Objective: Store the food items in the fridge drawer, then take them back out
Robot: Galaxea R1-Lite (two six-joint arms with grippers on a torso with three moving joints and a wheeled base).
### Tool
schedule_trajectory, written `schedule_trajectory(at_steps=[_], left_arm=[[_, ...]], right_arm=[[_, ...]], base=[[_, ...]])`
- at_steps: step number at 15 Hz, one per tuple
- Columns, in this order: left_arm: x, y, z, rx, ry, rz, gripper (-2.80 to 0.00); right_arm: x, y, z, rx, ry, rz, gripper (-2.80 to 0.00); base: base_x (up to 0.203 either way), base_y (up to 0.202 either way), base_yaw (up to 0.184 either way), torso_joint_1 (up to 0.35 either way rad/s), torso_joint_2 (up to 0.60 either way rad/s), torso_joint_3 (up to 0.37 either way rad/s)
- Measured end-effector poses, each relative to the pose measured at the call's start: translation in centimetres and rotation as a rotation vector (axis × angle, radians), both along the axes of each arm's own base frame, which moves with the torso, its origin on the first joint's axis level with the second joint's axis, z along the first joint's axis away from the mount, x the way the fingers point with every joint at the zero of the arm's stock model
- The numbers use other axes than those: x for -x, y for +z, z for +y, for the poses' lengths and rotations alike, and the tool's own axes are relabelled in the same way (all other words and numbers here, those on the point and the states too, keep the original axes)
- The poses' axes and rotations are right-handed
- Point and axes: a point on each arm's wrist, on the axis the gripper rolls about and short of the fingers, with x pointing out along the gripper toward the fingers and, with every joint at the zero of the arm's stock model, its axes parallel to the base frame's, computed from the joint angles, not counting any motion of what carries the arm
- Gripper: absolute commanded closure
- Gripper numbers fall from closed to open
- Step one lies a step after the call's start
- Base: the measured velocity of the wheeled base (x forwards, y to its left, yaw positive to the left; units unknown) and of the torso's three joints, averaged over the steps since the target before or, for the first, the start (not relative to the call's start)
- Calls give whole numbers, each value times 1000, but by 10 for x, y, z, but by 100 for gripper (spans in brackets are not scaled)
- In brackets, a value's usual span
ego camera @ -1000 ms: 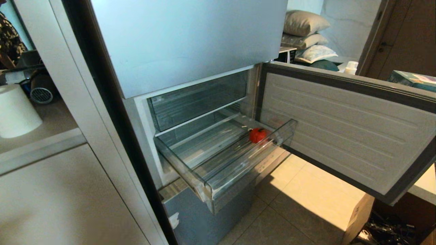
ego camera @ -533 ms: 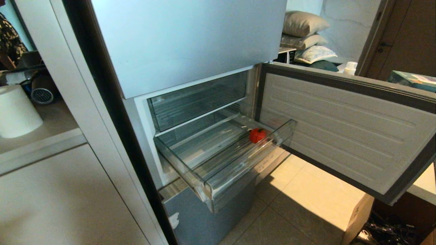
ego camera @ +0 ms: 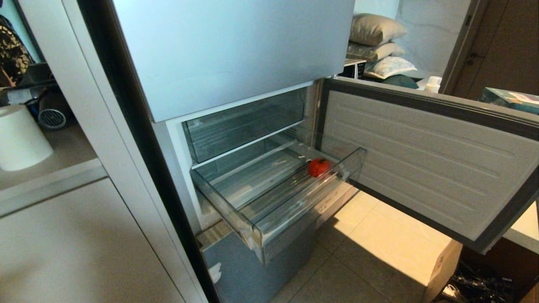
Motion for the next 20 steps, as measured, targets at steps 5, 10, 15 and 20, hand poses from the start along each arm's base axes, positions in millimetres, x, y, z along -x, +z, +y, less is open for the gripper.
schedule_trajectory(at_steps=[5, 10, 15, 20], left_arm=[[0, 0, 0, 0, 0, 0, 0], [0, 0, 0, 0, 0, 0, 0], [0, 0, 0, 0, 0, 0, 0], [0, 0, 0, 0, 0, 0, 0]], right_arm=[[1, -2, 0, -30, -64, -14, 0], [2, -2, 1, -18, -14, -7, 0], [3, -2, 1, -48, 118, -28, 0], [14, -3, 0, -47, 135, -163, 0]], base=[[0, 0, 0, 0, 0, 0], [0, 0, 0, 0, 0, 0], [0, 0, 0, 0, 0, 0], [0, 0, 0, 0, 0, 0]])
